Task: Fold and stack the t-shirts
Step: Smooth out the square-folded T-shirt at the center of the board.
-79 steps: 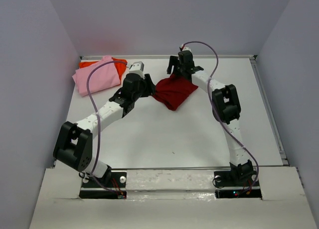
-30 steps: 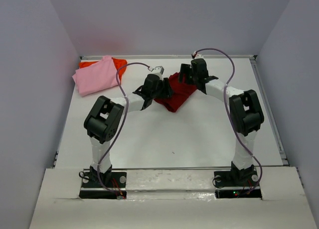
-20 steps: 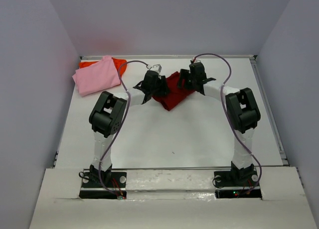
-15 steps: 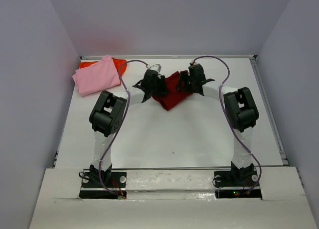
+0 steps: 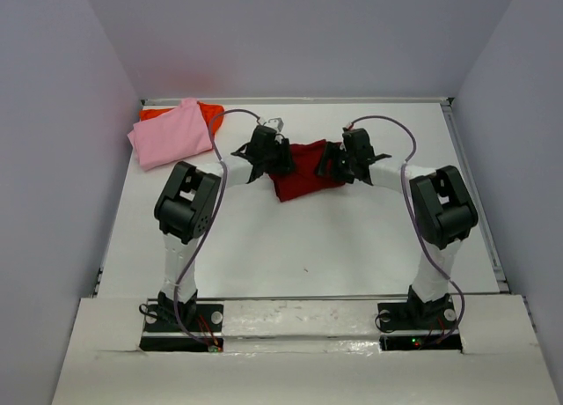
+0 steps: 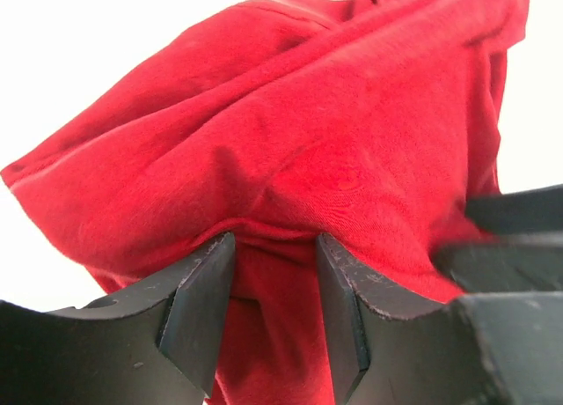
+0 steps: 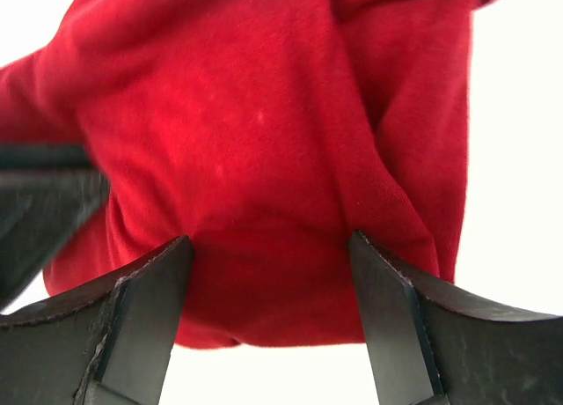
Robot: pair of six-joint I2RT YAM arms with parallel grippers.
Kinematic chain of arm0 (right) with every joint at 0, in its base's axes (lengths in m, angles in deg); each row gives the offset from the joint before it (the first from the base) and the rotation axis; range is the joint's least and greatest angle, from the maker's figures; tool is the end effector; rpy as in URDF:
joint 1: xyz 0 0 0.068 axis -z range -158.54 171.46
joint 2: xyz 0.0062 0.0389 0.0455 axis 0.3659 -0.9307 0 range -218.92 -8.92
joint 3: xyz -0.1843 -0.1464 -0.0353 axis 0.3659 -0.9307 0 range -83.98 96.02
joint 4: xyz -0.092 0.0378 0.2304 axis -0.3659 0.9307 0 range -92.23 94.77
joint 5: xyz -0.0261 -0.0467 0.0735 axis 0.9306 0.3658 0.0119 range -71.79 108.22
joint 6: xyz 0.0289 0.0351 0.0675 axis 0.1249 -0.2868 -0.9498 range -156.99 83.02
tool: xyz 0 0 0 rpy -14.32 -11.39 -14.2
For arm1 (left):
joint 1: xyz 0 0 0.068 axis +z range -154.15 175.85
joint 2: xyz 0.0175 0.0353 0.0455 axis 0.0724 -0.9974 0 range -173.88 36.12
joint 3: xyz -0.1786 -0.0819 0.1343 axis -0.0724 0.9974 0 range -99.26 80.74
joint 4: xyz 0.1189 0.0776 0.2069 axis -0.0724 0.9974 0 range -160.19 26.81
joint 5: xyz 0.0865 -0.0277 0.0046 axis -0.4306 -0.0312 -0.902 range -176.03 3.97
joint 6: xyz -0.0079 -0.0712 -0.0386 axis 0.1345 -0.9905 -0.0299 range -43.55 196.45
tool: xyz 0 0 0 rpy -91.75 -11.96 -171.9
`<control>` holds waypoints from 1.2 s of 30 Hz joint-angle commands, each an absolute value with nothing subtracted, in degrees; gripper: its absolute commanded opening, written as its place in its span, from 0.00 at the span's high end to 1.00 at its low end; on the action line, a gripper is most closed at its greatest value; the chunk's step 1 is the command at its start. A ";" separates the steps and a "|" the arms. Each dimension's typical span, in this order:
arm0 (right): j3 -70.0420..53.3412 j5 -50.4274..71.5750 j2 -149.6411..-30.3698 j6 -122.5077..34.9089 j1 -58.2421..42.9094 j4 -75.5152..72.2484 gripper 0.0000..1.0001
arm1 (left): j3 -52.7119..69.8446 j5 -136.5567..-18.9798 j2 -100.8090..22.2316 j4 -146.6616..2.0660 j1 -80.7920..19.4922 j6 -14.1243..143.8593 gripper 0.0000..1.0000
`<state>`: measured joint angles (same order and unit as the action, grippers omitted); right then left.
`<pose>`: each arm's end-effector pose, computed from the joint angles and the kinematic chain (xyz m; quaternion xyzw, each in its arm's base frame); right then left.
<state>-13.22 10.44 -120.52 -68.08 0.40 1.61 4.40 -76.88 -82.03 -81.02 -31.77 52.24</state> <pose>0.3906 0.1608 0.1167 0.0544 0.9194 0.2252 0.3178 0.4069 -0.2254 0.1294 0.0652 0.8659 -0.2770 0.4113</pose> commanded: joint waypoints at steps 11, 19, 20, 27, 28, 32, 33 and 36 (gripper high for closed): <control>-31.25 5.47 -107.02 -71.35 -1.74 2.16 0.23 | 11.65 -78.73 -71.74 -74.85 -31.48 55.62 0.45; -22.91 7.75 -103.67 -68.45 -1.74 7.44 0.22 | 11.75 -80.76 -59.78 -73.45 -31.49 56.14 0.45; -20.20 8.19 -103.84 -68.10 -1.74 8.57 0.22 | 11.48 -80.50 -58.38 -72.92 -31.66 56.06 0.45; -9.13 11.01 -110.69 -66.96 -1.74 9.55 0.22 | 14.81 -78.56 -55.20 -74.32 -32.80 54.65 0.45; -7.97 11.36 -111.92 -66.52 -1.74 9.64 0.22 | 15.25 -78.56 -54.94 -74.50 -32.98 54.74 0.45; -2.70 13.02 -117.72 -66.34 -1.74 9.90 0.22 | 17.36 -79.08 -53.01 -75.03 -33.42 55.26 0.45; -1.64 13.12 -120.26 -66.60 -1.74 10.07 0.22 | 17.98 -79.26 -52.57 -75.12 -33.33 55.27 0.45; 1.61 13.29 -124.67 -67.13 -1.74 10.60 0.22 | 18.33 -79.70 -51.25 -74.59 -33.42 55.97 0.44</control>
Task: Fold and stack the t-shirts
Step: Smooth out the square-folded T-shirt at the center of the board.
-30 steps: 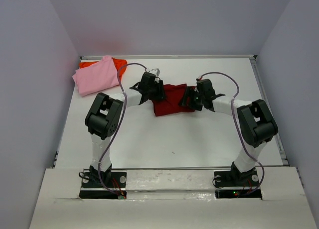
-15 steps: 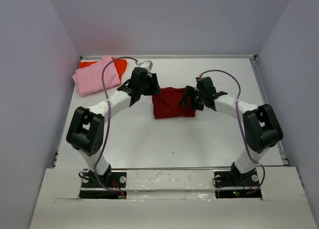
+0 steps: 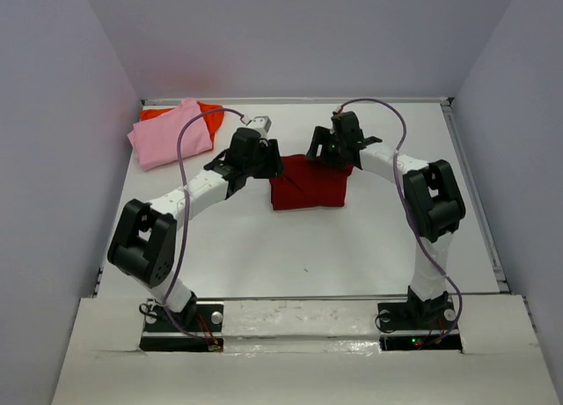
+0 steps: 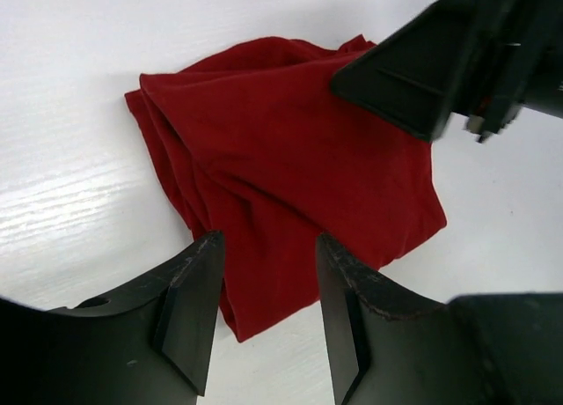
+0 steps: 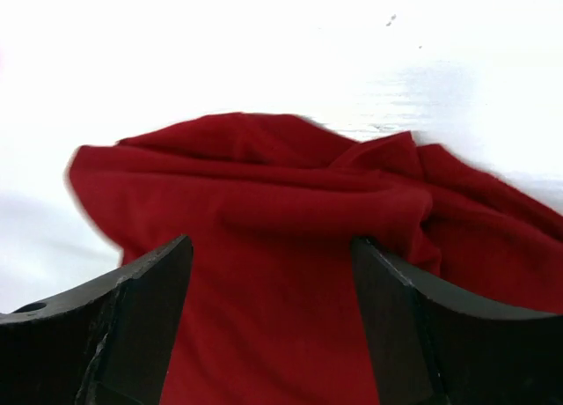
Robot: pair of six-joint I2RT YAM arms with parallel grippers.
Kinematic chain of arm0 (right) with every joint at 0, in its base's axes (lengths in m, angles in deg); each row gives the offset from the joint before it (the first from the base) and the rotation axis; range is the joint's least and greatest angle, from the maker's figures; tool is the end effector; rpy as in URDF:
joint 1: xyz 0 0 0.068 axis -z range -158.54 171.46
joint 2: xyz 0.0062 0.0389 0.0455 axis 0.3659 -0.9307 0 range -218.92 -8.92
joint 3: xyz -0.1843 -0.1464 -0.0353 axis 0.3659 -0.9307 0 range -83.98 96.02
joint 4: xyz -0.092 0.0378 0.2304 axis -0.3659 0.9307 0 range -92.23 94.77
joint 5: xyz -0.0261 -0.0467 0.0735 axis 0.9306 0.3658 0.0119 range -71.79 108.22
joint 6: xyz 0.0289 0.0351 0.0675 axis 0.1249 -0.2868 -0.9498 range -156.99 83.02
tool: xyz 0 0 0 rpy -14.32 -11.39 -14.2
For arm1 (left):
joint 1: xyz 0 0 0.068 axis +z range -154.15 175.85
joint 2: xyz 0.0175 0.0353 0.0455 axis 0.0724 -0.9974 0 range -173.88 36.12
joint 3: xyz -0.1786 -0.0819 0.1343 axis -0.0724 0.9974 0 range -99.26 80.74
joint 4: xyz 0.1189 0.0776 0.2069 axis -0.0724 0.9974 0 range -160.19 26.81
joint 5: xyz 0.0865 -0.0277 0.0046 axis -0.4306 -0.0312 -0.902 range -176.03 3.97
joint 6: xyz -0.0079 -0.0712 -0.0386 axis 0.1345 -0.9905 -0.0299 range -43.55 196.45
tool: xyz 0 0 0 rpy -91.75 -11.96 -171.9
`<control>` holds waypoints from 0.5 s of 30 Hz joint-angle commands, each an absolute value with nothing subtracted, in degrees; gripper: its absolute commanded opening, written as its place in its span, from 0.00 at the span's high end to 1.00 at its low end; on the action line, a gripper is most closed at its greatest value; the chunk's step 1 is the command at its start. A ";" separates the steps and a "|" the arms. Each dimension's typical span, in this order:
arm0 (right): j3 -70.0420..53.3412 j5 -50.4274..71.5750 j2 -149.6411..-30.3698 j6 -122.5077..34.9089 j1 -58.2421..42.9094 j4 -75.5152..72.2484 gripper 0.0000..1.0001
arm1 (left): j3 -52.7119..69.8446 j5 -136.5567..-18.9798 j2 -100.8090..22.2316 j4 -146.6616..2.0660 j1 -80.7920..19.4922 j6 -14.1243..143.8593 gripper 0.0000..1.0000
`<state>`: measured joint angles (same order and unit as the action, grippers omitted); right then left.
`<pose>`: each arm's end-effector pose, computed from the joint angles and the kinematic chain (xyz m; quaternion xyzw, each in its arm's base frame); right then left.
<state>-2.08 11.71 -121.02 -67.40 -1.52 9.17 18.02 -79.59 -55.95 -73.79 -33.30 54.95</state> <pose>0.4072 0.1815 0.1632 0.0358 0.9102 0.2301 0.3424 0.3379 -0.1974 0.2164 0.0863 0.8417 -0.2701 0.4596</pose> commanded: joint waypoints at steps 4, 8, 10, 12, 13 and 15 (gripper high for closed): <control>3.55 15.40 -128.00 -66.78 -1.74 10.60 0.22 | 18.42 -80.84 -49.49 -73.36 -33.42 56.93 0.45; 5.05 17.86 -131.00 -64.32 -1.74 9.82 0.22 | 19.56 -80.41 -47.21 -73.18 -33.42 56.59 0.45; 5.57 17.86 -131.01 -62.84 -1.74 9.81 0.22 | 21.31 -80.40 -46.24 -73.62 -33.51 56.32 0.45; 5.05 17.86 -129.52 -62.30 -1.74 9.46 0.22 | 23.24 -80.49 -44.75 -74.23 -33.51 56.06 0.45; 4.53 17.34 -128.64 -61.43 -1.74 9.46 0.22 | 23.86 -80.67 -44.39 -74.41 -33.51 55.80 0.45; 3.73 17.07 -124.62 -61.07 -1.74 9.81 0.22 | 25.27 -80.58 -43.51 -74.85 -33.42 55.53 0.45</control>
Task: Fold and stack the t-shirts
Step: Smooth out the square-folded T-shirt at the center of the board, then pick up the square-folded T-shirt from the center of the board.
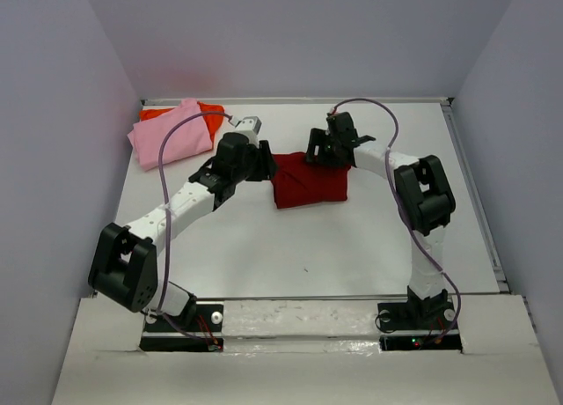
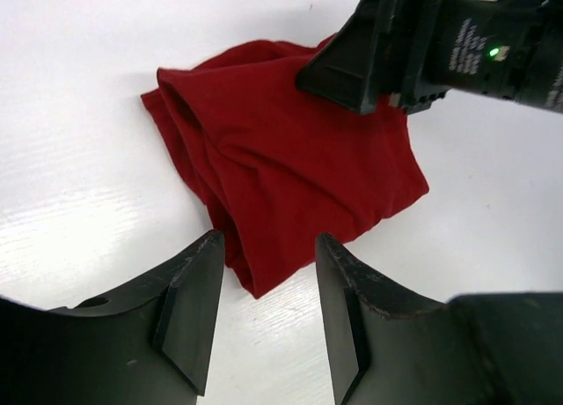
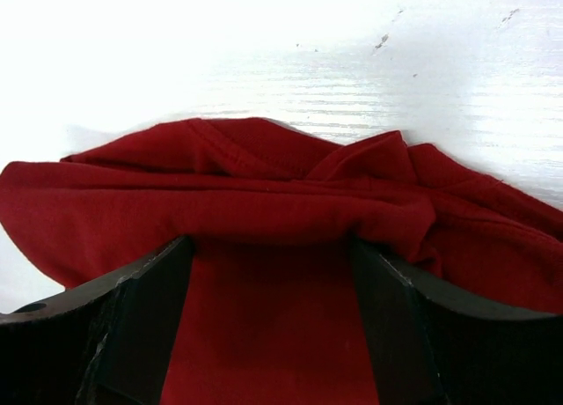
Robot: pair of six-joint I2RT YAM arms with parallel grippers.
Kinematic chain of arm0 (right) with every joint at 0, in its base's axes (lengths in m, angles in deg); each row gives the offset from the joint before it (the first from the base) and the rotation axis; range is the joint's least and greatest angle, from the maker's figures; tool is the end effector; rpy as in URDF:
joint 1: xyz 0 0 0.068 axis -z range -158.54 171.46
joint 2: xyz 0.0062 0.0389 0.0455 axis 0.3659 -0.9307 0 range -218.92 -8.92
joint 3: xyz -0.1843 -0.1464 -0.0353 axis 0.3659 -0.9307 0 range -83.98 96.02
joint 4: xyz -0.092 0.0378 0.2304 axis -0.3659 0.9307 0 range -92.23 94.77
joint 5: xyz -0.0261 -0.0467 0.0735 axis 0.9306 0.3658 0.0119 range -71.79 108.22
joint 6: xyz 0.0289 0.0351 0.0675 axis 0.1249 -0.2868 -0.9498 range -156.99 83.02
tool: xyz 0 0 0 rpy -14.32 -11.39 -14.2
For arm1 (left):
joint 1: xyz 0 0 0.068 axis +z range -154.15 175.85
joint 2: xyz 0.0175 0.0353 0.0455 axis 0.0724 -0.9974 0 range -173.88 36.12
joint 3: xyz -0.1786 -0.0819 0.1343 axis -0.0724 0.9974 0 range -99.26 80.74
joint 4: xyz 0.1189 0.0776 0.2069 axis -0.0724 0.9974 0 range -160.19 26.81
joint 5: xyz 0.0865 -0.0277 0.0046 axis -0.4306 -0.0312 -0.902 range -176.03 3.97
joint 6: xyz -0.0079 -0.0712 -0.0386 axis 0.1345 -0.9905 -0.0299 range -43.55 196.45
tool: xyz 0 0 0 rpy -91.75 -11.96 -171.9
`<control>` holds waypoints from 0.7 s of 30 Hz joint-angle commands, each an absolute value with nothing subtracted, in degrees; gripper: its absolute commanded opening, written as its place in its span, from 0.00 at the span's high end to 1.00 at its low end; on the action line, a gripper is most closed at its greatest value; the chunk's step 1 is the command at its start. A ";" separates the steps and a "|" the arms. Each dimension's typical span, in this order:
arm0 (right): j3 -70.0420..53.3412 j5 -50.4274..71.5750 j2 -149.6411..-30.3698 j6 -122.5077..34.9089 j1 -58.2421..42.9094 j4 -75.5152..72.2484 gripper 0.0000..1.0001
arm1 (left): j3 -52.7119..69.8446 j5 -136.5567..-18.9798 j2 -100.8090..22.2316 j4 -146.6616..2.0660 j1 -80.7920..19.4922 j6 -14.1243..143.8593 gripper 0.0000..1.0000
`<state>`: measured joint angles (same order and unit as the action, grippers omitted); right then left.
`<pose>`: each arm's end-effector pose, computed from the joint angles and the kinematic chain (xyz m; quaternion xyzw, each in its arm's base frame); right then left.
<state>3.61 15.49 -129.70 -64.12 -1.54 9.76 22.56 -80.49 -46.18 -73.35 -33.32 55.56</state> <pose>0.4285 0.1856 0.1290 0.0242 0.9239 0.1814 0.3360 0.3129 -0.1823 0.2470 0.0868 0.8188 -0.2755 0.4960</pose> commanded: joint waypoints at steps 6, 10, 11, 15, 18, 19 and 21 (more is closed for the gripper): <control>0.66 16.11 -113.79 -58.17 -2.26 16.13 0.22 | 28.61 -79.97 -41.23 -76.43 -33.51 54.21 0.44; -1.28 16.19 -107.64 -54.40 -4.46 20.79 0.22 | 29.67 -78.74 -40.87 -77.22 -33.51 53.42 0.44; -1.28 18.98 -107.36 -51.86 -6.47 23.76 0.22 | 29.76 -78.47 -40.87 -77.40 -33.42 53.25 0.44; -4.86 32.16 -107.45 -43.24 -14.54 26.25 0.22 | 30.02 -78.38 -40.70 -77.40 -33.51 52.63 0.44; -8.12 40.79 -108.50 -39.98 -20.35 26.07 0.21 | 30.11 -79.08 -40.35 -76.88 -33.42 52.71 0.44; -8.83 41.41 -108.94 -39.63 -21.25 26.07 0.21 | 29.85 -79.17 -40.35 -76.44 -33.42 52.89 0.44; -10.59 43.60 -109.29 -39.45 -23.61 25.72 0.21 | 29.32 -79.87 -40.09 -74.86 -33.33 53.42 0.44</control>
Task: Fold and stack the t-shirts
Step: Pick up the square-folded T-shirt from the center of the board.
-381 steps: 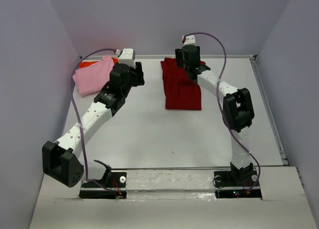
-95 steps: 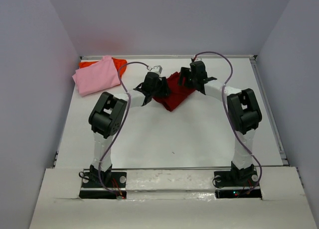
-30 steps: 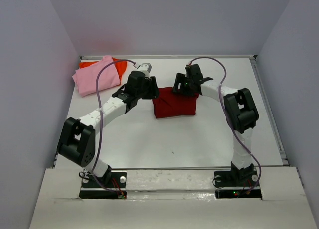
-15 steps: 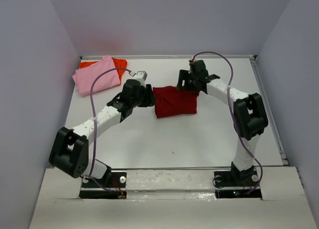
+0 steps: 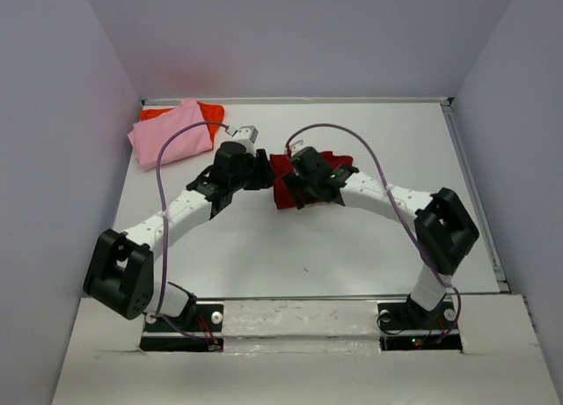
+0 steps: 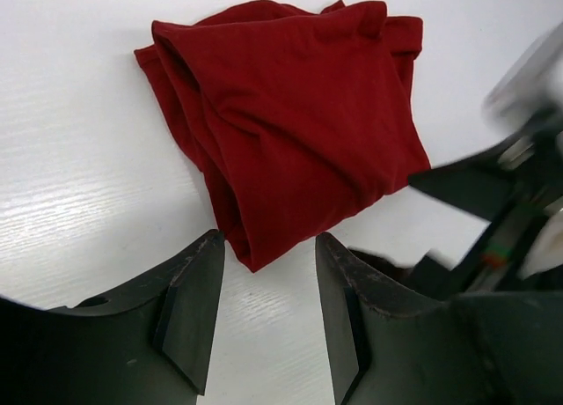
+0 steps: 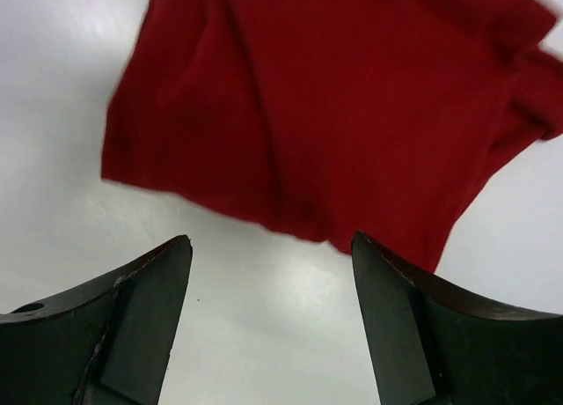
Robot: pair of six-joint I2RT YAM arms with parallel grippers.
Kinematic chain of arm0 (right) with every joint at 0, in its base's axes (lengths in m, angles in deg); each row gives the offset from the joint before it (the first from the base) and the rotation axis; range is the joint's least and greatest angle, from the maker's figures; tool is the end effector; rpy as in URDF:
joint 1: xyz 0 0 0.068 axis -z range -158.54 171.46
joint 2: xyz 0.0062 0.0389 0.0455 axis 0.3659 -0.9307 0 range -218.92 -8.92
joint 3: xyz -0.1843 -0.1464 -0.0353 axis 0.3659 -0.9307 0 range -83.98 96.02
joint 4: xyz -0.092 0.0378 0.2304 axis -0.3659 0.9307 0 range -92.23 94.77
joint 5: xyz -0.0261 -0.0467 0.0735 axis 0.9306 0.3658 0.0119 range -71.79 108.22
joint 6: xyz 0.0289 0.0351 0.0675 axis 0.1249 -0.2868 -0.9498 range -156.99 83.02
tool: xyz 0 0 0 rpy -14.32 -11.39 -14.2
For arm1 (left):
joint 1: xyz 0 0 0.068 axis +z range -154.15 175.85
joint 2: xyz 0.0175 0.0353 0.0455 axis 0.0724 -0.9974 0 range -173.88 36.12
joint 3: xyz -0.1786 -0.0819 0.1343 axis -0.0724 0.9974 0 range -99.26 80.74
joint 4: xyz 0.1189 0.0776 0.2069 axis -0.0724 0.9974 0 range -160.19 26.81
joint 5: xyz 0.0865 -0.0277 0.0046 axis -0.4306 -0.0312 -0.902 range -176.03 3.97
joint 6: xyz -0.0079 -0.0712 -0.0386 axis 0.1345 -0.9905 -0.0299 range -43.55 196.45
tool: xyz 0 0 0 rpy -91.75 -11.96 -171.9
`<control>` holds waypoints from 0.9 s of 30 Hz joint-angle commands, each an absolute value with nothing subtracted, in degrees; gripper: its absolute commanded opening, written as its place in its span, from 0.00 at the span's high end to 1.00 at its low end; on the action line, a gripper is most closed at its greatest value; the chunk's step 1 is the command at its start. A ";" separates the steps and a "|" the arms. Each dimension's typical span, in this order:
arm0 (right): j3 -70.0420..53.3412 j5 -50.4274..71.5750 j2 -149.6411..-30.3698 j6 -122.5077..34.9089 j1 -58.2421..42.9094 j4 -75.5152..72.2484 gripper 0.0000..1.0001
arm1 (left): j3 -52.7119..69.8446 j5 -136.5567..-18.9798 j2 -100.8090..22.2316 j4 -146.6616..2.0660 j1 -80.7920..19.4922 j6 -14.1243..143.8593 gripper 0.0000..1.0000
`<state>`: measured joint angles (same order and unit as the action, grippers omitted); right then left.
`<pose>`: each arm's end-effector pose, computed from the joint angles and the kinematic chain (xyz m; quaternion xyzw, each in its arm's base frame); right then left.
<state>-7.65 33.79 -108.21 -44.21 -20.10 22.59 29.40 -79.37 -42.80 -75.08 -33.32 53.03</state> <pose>0.3050 0.2452 0.1973 -0.2262 0.8975 0.0323 0.3772 0.2966 -0.1748 0.2265 0.0739 0.8283 -0.2884 0.4746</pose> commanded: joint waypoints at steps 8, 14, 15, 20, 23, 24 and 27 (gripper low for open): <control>-14.81 50.28 -109.65 -39.36 -25.47 22.47 0.21 | 30.11 -80.67 -36.92 -73.53 -32.36 54.04 0.44; -12.53 52.50 -112.98 -37.69 -25.47 19.31 0.21 | 32.74 -79.35 -35.43 -74.67 -32.28 52.81 0.44; -12.09 52.49 -113.60 -37.69 -25.47 19.22 0.21 | 33.10 -79.26 -35.16 -74.85 -32.19 52.63 0.44; -9.02 49.95 -117.20 -37.69 -25.47 17.46 0.21 | 34.68 -79.17 -34.28 -75.38 -31.75 52.01 0.44; -8.14 48.54 -120.19 -35.95 -25.47 15.97 0.22 | 35.56 -79.00 -34.02 -75.91 -31.66 51.58 0.44; -7.79 47.23 -120.98 -35.76 -25.47 15.62 0.22 | 35.73 -78.82 -33.76 -76.08 -31.66 51.40 0.44; -7.00 45.21 -124.05 -35.93 -25.47 14.91 0.36 | 37.05 -78.56 -33.76 -76.87 -31.66 50.79 0.44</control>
